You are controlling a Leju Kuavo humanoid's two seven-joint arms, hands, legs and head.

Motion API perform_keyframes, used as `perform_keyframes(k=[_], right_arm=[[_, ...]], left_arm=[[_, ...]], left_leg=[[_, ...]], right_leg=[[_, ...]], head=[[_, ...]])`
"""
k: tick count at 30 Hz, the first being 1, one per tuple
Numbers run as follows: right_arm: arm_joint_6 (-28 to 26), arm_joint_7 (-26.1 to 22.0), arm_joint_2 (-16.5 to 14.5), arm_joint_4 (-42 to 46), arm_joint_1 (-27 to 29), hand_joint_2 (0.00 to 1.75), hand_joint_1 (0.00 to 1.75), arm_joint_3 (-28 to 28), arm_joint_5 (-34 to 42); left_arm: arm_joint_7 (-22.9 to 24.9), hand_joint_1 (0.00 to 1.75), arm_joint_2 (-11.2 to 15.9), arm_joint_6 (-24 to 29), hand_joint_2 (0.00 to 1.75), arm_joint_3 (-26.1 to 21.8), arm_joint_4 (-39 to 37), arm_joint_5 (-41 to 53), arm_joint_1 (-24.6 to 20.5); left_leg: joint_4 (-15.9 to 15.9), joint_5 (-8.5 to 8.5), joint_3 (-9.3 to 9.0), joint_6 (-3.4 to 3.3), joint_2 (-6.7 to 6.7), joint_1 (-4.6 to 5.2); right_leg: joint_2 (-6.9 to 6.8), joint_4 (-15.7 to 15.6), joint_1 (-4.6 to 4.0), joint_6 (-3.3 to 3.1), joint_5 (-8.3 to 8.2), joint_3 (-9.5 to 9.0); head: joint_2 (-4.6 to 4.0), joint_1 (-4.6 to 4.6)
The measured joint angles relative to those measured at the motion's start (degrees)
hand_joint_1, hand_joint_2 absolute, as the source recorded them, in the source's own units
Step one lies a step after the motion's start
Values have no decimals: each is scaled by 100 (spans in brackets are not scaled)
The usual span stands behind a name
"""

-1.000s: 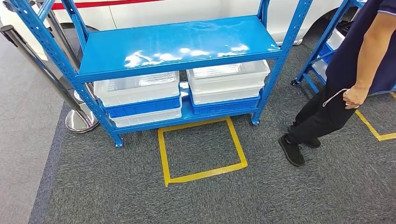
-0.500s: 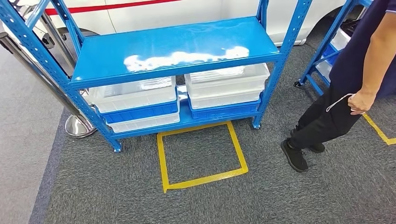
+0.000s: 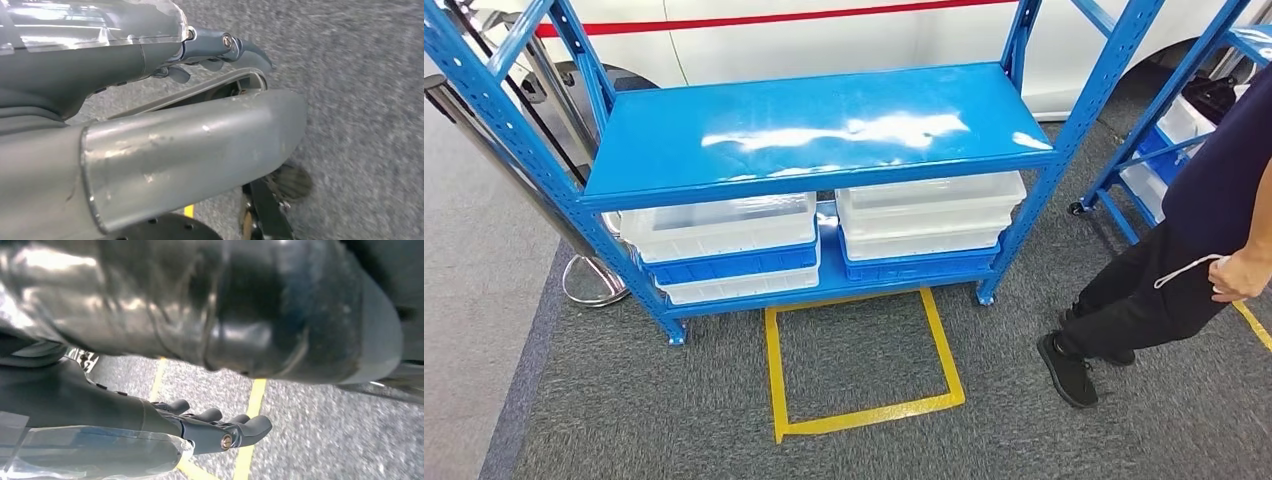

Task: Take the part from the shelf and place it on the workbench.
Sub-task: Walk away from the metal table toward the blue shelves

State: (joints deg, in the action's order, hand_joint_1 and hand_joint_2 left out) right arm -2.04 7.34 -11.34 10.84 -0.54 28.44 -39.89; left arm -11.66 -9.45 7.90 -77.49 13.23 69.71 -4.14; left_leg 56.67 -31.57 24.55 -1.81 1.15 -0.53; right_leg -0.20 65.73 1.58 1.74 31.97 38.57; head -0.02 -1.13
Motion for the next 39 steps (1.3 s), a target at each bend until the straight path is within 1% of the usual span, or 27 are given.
perform_keyframes(k=[2,3,5,6,8,10,11,12,13,14,16,17,18,21,22,23,25,26,27,28,30,31,32,34,36,37,39], right_arm=[[-1,9,7,-5,15,0,0,15,-1],[-1,13,8,-7,6,0,0,22,-2],[-1,19,8,-5,-10,0,0,30,-4],[1,21,8,-5,-5,0,0,31,-11],[32,34,9,-4,-3,0,0,30,-72],[71,54,9,-4,-3,0,0,28,-149],[73,62,9,-4,-1,0,0,28,-168],[66,65,9,-4,0,0,0,28,-174],[57,65,9,-4,2,0,0,28,-174],[51,65,9,-4,4,0,0,28,-173],[44,60,9,-13,2,0,0,31,-167],[38,57,9,-16,-9,0,0,32,-164],[31,53,8,-20,-21,0,0,34,-161],[9,48,8,-17,-73,0,0,34,-158],[4,48,8,-16,-84,0,0,34,-160],[2,48,9,-15,-88,0,0,35,-163],[5,53,10,-15,-83,0,0,36,-173],[15,57,10,-15,-81,0,0,37,-180],[32,62,11,-15,-72,0,0,38,-188],[51,69,13,-15,-59,0,0,38,-198],[67,81,21,-15,-18,0,0,40,-208],[54,84,25,-16,-5,0,0,46,-203],[34,79,27,-17,-6,0,0,52,-196],[3,67,26,-19,-32,0,0,65,-184],[-4,63,23,-19,-48,0,0,68,-184],[-6,63,21,-19,-45,0,0,69,-185],[-8,63,18,-19,-36,0,0,70,-187]], left_arm=[[-1,0,-3,1,0,2,0,6,-13],[-3,0,-2,2,0,3,0,8,-23],[-5,0,0,5,0,4,1,10,-37],[-6,0,1,5,0,5,1,11,-41],[-5,0,3,4,0,5,2,19,-52],[1,0,1,4,0,5,2,29,-47],[4,0,-1,4,0,5,2,29,-36],[9,0,-2,5,0,5,2,23,-22],[11,0,-3,7,0,4,2,14,-9],[13,0,-2,10,0,4,2,5,4],[15,0,10,25,0,3,2,-12,36],[16,0,16,35,0,3,2,-20,48],[16,0,24,43,0,3,2,-26,55],[14,0,23,50,0,3,2,-42,20],[14,0,20,51,0,3,2,-46,2],[15,0,17,51,0,3,2,-49,-15],[21,0,17,51,0,3,2,-45,-35],[28,0,20,50,0,3,2,-37,-36],[38,0,21,46,0,3,2,-25,-35],[49,0,23,40,0,3,2,-8,-34],[67,0,21,24,0,8,1,26,-32],[75,0,19,16,0,10,1,39,-30],[80,0,17,10,0,13,1,46,-22],[87,0,16,7,0,14,1,52,-13],[93,0,24,14,0,14,2,54,-13],[97,0,28,19,0,14,2,54,-15],[104,0,36,26,0,14,2,54,-22]], left_leg=[[17,-182,-112,90,5,6],[46,-221,-160,134,7,13],[199,-169,-163,205,0,7],[429,-93,-77,229,-13,-1],[1071,-108,323,273,-46,-16],[1627,-464,816,304,-63,-17],[1736,-678,1007,306,-68,-17],[1699,-807,1137,298,-73,-16],[1530,-791,1205,280,-80,-14],[1250,-581,1232,249,-89,-10],[694,188,1258,172,-101,19],[544,491,1254,139,-104,39],[497,649,1246,111,-100,60],[410,618,1110,37,-76,53],[343,610,1052,5,-71,38],[286,598,996,-30,-69,22],[254,544,930,-84,-57,33],[255,509,897,-94,-30,38],[256,470,852,-94,10,42],[257,430,796,-86,58,44],[259,347,685,-60,133,42],[272,309,649,-35,166,50],[281,283,635,-6,187,57],[278,264,637,62,216,63],[282,228,638,124,185,52],[392,151,682,158,136,48],[940,-133,951,224,11,27]], right_leg=[[-8,-334,-12,-60,-614,-3],[-9,-365,-21,-112,-709,-17],[2,-384,-21,-218,-643,-127],[-3,-425,-15,-264,-601,-206],[-32,-500,-14,-329,-508,-383],[-70,-554,-22,-351,-384,-564],[-85,-573,-27,-350,-312,-667],[-102,-586,-31,-344,-231,-780],[-117,-593,-34,-334,-152,-894],[-131,-595,-37,-321,-69,-1010],[-145,-579,-48,-276,81,-1180],[-142,-569,-54,-241,153,-1230],[-137,-570,-55,-200,212,-1266],[-119,-604,-52,-104,349,-1373],[-93,-492,-52,-91,428,-1332],[-60,-256,-48,-81,546,-1206],[-13,471,-47,-64,780,-724],[-6,765,-45,-53,804,-484],[-2,888,-43,-47,707,-320],[6,799,-42,-48,491,-260],[40,183,-47,-83,-82,-385],[66,-128,-56,-107,-266,-470],[86,-335,-68,-133,-350,-527],[109,-472,-91,-170,-328,-554],[92,-538,-69,-223,-332,-598],[72,-580,-53,-254,-340,-632],[26,-632,-35,-302,-343,-680]], head=[[1,2],[1,3],[1,4],[0,4],[0,8],[0,9],[0,9],[0,8],[0,9],[1,9],[1,7],[1,5],[0,4],[0,3],[0,2],[0,1],[0,2],[0,2],[0,2],[0,2],[2,0],[2,-1],[1,1],[0,4],[-1,7],[0,10],[0,14]])
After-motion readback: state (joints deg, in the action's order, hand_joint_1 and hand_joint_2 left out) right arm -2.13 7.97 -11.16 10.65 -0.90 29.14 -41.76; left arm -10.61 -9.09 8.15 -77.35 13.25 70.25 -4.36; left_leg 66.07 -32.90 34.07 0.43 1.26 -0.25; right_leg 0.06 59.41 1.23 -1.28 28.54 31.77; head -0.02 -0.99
